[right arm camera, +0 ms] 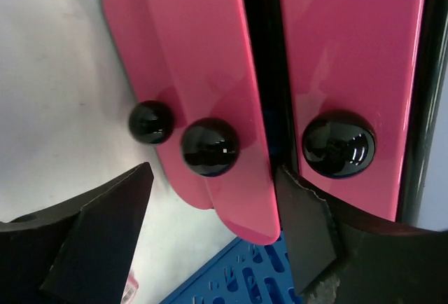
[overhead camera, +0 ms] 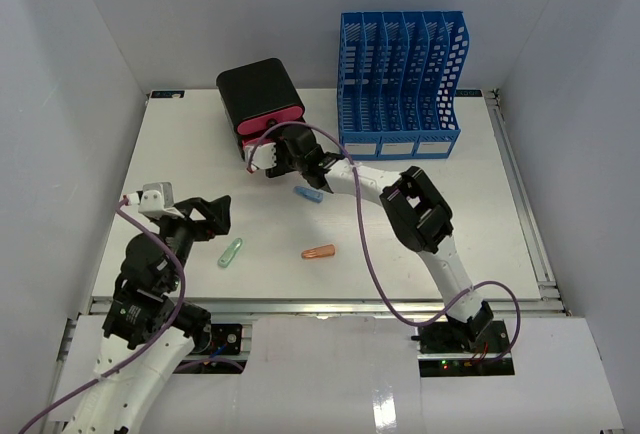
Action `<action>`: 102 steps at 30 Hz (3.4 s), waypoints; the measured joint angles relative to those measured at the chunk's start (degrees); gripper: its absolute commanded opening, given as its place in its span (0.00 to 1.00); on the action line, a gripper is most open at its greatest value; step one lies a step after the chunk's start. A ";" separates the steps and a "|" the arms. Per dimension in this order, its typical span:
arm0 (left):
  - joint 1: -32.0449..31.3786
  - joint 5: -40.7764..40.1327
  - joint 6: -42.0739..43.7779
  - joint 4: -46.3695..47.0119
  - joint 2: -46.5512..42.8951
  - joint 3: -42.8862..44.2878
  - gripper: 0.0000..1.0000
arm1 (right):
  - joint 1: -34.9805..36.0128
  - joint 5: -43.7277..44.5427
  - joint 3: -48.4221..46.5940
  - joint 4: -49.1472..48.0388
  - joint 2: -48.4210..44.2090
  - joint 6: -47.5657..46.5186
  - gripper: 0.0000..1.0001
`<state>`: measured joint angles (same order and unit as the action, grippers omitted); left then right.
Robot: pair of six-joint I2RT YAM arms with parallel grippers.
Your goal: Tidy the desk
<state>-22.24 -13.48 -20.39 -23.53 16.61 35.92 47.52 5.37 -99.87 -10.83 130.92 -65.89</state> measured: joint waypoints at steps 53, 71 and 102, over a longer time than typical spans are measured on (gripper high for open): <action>0.00 1.67 -1.30 -0.12 1.06 -0.63 0.98 | -5.33 -26.31 -8.13 17.33 3.96 -0.68 0.25; 0.00 3.79 -3.19 0.48 2.83 -1.74 0.98 | -3.61 -15.06 -9.04 7.42 6.40 7.45 0.62; -0.09 6.00 -32.39 40.03 83.68 21.45 0.63 | -30.72 -44.27 40.72 16.46 -62.59 45.57 0.68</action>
<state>-22.33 -7.48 -52.78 16.51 100.29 57.38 16.80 -38.90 -59.15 5.63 68.33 -20.32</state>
